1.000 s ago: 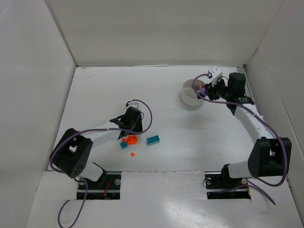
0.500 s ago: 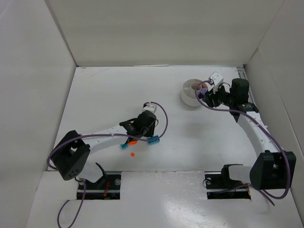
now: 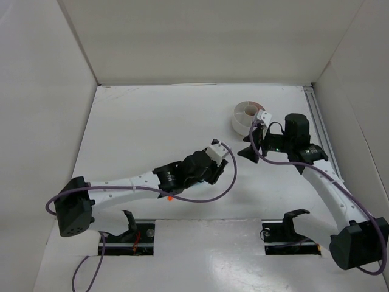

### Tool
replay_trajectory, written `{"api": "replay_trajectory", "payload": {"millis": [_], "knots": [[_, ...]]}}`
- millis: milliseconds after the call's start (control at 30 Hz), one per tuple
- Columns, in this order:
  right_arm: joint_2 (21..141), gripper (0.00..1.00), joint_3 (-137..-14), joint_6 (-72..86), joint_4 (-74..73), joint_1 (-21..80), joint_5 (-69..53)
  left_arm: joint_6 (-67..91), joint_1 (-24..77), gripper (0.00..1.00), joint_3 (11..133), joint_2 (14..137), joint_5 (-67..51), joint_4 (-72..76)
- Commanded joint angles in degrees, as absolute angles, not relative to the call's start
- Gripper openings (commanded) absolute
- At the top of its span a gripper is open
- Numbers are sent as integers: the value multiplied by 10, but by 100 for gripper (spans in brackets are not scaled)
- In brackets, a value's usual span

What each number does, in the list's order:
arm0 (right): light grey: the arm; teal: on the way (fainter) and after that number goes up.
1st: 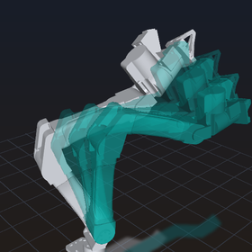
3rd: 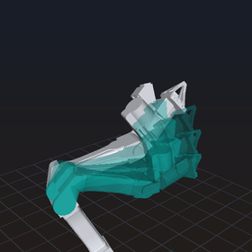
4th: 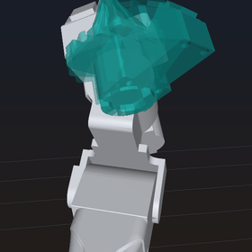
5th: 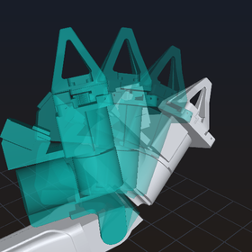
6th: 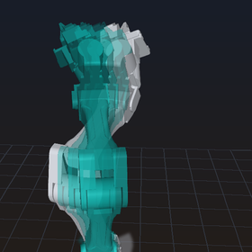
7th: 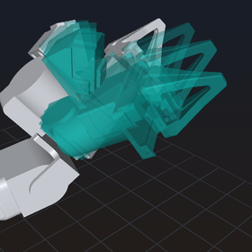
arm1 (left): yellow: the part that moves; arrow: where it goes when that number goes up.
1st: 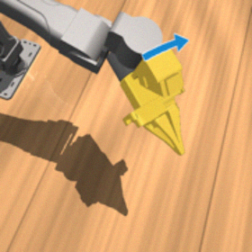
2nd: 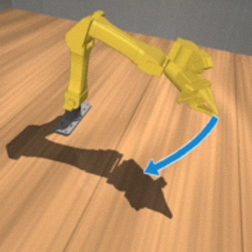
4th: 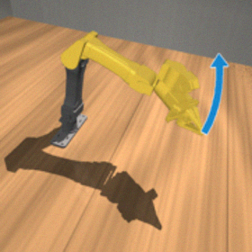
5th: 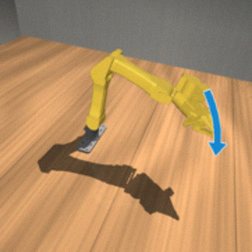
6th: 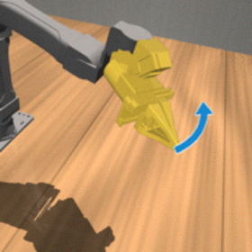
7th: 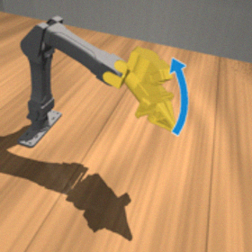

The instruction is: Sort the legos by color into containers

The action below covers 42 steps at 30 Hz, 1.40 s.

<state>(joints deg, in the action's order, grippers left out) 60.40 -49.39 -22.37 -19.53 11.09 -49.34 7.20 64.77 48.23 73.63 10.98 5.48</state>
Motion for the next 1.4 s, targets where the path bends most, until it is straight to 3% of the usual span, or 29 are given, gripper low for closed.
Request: {"api": "replay_trajectory", "payload": {"millis": [0, 367, 767, 900, 967, 1100, 1167, 1267, 1300, 1367], "knots": [[587, 70, -479, -140, -148, 151, -506, 38, 662, 11, 514, 722, 129, 84], [602, 70, -479, -57, -99, 240, -424, 27, 691, 11, 534, 732, 168, 106], [607, 32, -484, -12, -99, 259, -410, 15, 696, 11, 512, 727, 217, 158], [618, 25, -497, -12, -99, 259, -410, 10, 696, 11, 506, 722, 222, 170], [623, 13, -502, -12, -99, 264, -410, 10, 696, 11, 499, 716, 222, 180], [623, 0, -512, -24, -99, 265, -403, 10, 696, 30, 493, 711, 235, 191], [623, 0, -525, -33, -99, 265, -392, 10, 696, 44, 493, 711, 243, 191], [623, 0, -531, -47, -99, 265, -376, 10, 696, 56, 493, 711, 243, 191], [623, 0, -538, -47, -99, 265, -366, 17, 696, 65, 498, 711, 236, 165], [623, 0, -544, -54, -105, 259, -360, 23, 696, 69, 490, 706, 236, 174]]}}
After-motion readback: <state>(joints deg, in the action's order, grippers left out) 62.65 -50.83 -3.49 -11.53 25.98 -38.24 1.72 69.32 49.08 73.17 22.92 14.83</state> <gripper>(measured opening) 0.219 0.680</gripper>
